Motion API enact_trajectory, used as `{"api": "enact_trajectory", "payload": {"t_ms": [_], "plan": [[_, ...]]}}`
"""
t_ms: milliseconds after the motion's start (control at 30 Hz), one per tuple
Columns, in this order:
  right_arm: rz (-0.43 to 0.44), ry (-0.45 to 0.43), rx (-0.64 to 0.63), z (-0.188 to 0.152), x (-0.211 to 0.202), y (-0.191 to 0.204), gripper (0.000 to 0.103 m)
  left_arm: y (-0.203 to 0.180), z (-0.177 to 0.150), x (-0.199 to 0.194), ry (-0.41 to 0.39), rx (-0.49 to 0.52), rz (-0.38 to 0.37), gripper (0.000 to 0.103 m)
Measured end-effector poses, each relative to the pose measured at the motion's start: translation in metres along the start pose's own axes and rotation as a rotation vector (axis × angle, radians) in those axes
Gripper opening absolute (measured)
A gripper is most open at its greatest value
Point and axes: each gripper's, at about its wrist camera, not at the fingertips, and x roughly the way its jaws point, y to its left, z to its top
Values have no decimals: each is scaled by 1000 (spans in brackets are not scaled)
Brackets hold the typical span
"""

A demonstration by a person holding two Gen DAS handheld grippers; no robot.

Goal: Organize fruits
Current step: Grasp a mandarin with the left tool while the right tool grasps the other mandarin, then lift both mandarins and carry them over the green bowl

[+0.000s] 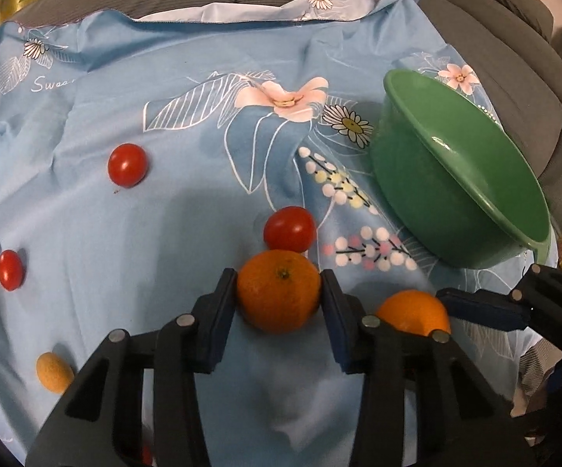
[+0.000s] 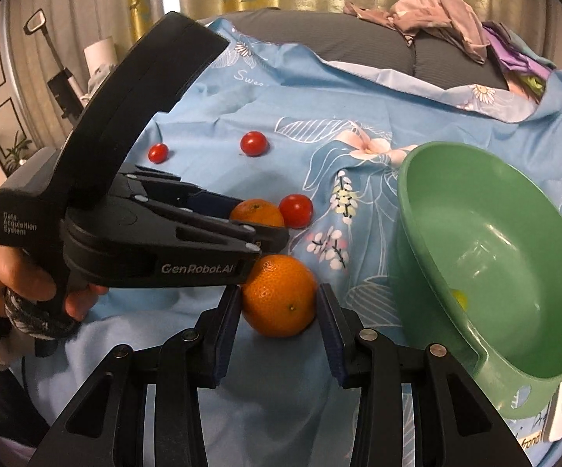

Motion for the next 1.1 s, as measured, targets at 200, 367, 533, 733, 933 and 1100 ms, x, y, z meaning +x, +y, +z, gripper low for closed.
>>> {"api": "enact_trajectory", "payload": {"t_ms": [200, 367, 533, 733, 933, 1100], "plan": [[7, -8, 30, -2, -6, -3, 41, 1, -9, -17, -14, -5, 21, 42], [28, -29, 47, 1, -15, 0, 41, 0, -21, -40, -38, -20, 49, 42], [56, -54, 52, 3, -26, 8, 41, 3, -36, -64, -54, -45, 83, 42], [104, -82, 58, 4, -37, 17, 41, 11, -54, -89, -70, -105, 111, 42], [129, -104, 44, 4, -47, 25, 41, 16, -72, -113, -95, -146, 125, 42], [138, -124, 41, 4, -56, 31, 41, 12, -80, -128, -120, -149, 136, 42]]}}
